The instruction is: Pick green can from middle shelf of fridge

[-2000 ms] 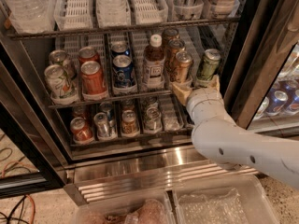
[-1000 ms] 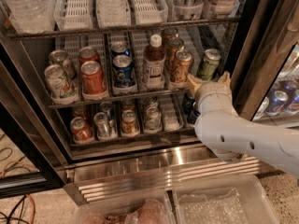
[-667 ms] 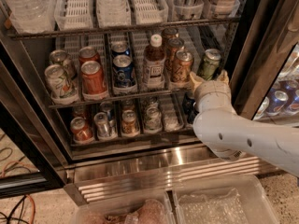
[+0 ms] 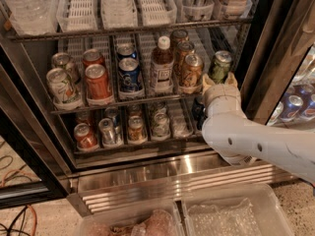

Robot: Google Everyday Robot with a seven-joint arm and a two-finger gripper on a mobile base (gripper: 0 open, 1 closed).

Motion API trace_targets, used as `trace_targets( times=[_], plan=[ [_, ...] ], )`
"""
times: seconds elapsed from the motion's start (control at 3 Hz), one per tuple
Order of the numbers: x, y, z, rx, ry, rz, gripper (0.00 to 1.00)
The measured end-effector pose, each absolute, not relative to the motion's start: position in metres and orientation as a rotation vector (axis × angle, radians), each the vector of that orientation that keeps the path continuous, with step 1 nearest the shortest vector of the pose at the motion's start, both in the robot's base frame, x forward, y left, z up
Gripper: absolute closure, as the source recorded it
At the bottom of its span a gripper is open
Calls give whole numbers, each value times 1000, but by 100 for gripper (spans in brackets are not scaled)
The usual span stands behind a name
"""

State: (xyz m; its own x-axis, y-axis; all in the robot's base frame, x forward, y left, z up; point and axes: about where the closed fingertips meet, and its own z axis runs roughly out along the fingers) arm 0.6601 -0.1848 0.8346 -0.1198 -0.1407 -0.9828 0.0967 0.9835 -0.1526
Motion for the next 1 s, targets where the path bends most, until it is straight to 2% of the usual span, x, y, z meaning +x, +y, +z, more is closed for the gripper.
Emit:
trace_targets(
  times=[0.67, 1.0],
  plan=[
    [678, -177, 841, -53, 1653, -188, 45],
    [684, -176, 840, -49, 1654, -183, 29]
  ],
)
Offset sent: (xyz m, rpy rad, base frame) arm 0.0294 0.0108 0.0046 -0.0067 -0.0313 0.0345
